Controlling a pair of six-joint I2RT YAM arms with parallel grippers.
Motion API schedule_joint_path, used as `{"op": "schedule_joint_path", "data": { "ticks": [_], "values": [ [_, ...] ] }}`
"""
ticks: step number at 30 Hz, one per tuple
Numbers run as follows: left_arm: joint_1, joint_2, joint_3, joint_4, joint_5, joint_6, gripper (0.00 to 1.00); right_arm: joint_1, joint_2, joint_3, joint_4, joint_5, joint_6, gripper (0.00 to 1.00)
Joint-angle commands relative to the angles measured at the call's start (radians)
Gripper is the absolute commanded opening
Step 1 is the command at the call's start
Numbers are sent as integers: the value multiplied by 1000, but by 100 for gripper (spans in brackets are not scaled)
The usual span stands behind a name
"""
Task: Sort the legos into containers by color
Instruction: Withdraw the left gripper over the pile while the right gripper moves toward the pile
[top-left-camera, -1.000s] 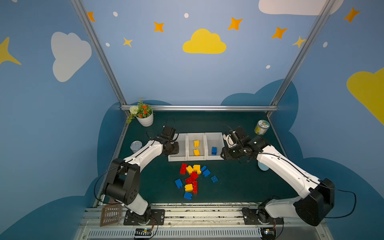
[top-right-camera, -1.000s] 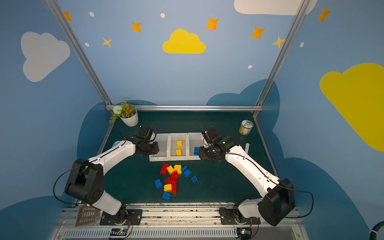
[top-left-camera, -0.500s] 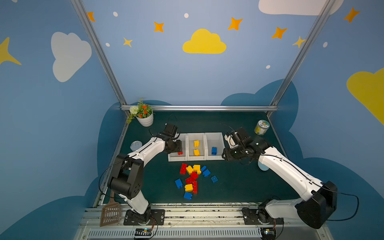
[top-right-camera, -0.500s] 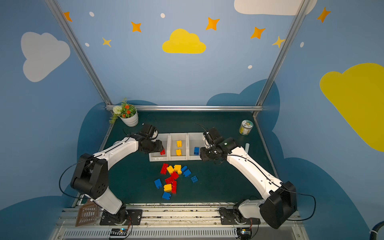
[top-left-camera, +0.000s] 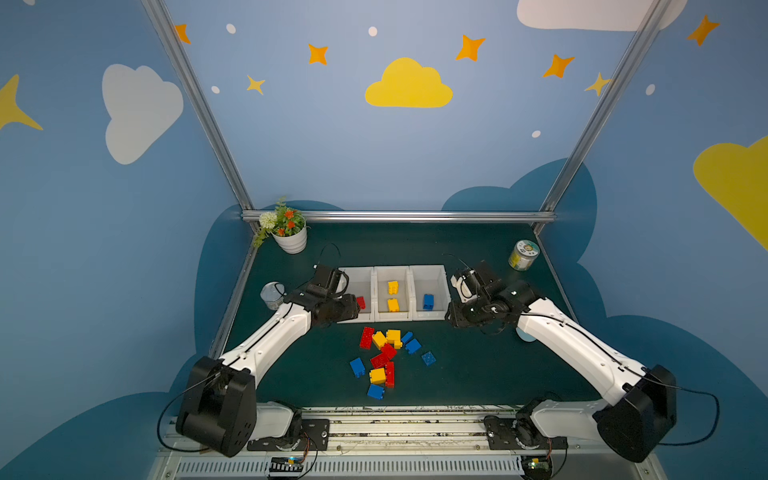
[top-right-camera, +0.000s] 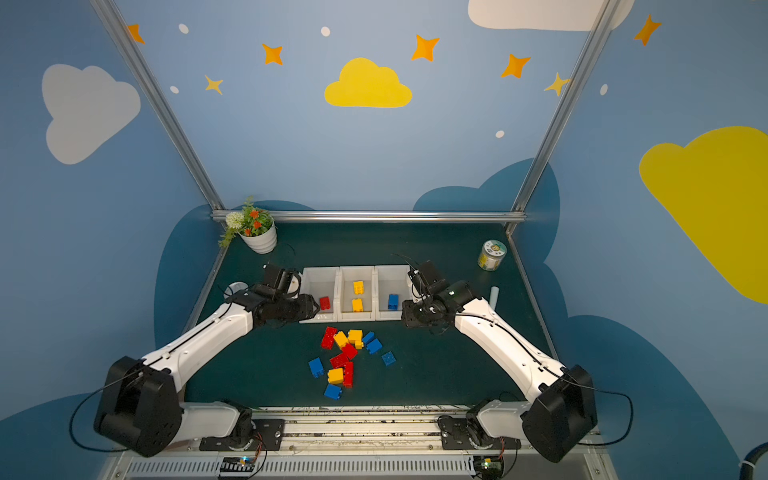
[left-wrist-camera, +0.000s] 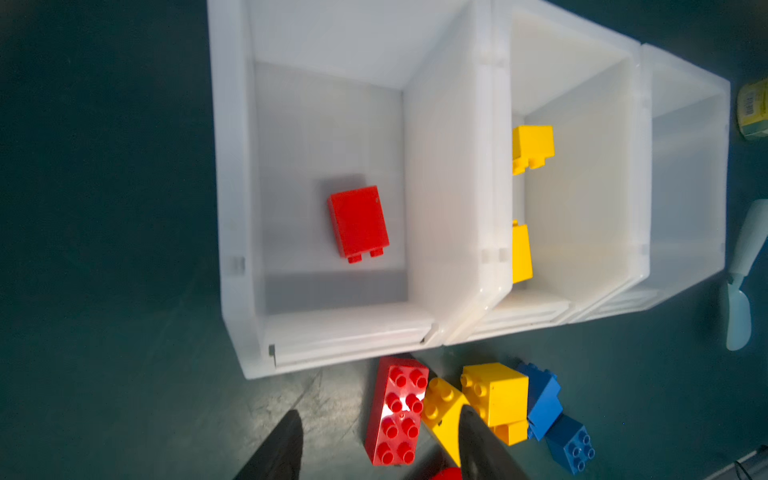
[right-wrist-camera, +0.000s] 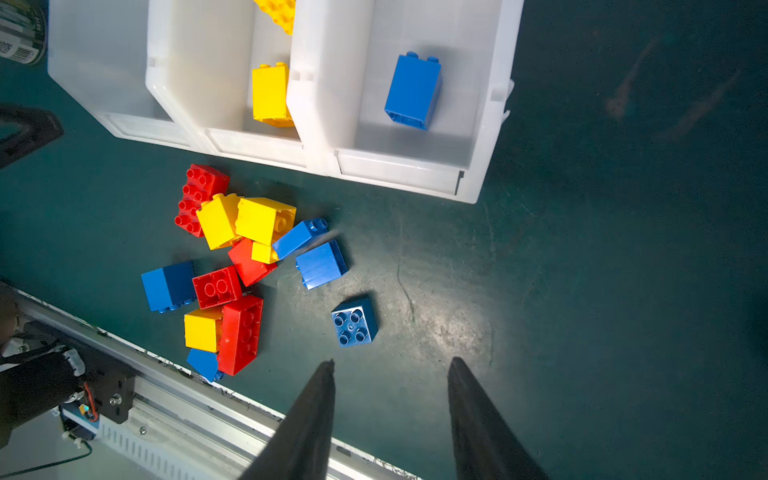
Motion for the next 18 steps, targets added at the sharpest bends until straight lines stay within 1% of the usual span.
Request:
{"op": "schedule_joint_path", "data": {
  "ticks": [1, 8, 12, 18],
  "values": [
    [0, -64, -65, 37, 32, -51, 60, 2, 6, -16, 29, -39, 37, 45],
    [-18, -160, -180, 20, 35, -86, 61, 51, 67, 4, 55, -44, 57, 45],
    [-39, -214, -248, 38, 35, -119, 61, 95, 115, 24, 64, -43, 69, 45],
    [-80, -264, -294, 13, -4, -147, 62, 157, 187, 63, 81, -57, 75, 45]
  ]
}}
